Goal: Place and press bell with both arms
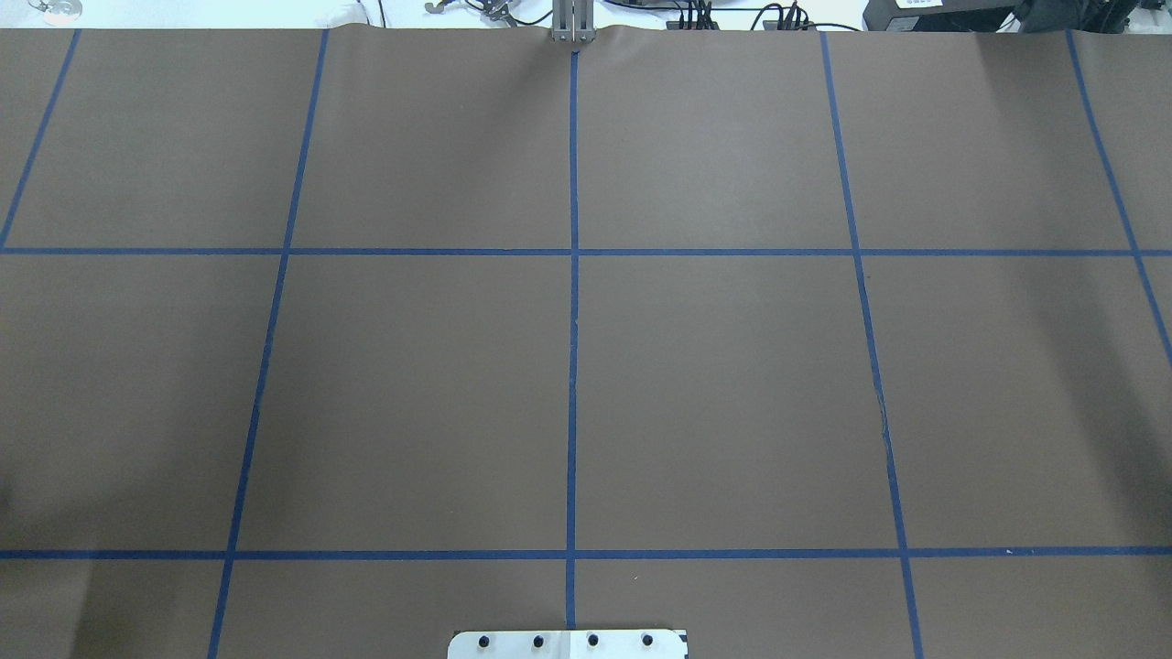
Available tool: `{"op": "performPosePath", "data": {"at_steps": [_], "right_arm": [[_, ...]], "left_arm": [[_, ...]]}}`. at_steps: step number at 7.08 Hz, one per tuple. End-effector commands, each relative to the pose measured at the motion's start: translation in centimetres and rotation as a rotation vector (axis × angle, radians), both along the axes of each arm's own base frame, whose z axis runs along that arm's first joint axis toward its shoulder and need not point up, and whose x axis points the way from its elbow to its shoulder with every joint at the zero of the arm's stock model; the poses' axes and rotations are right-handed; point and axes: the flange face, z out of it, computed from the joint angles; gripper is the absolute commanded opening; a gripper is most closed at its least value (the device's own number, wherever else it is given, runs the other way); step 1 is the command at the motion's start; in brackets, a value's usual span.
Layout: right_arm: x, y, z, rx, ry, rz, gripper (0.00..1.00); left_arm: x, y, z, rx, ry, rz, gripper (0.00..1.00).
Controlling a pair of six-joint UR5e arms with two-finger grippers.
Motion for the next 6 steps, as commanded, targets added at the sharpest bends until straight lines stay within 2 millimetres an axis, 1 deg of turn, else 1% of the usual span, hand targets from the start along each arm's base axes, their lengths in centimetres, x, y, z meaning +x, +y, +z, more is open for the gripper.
{"op": "performPosePath", "data": {"at_steps": [1,2,3,4,5,6], "right_arm": [[0.0,0.0,0.0,-0.002,0.0,0.0,1.0],[0.0,0.0,-0.1,0.001,0.0,0.0,1.0],[0.0,0.1,-0.3,0.003,0.0,0.0,1.0],[0.0,0.0,-0.4,0.005,0.001,0.0,1.0],[0.0,0.0,-0.5,0.005,0.001,0.001,1.0],[0.0,0.0,-0.7,0.008,0.001,0.001,1.0]], "left_arm": [[-0.1,0.2,1.1,0.011,-0.002,-0.01,1.0],[-0.1,0.5,1.7,0.013,-0.007,-0.009,1.0],[0.0,0.5,1.7,0.014,-0.006,-0.009,1.0],[0.3,0.6,1.6,0.016,-0.004,-0.004,0.93],[0.8,1.6,1.9,0.035,-0.025,0.0,0.79],[1.4,2.5,1.8,0.039,-0.026,0.026,0.6]]}}
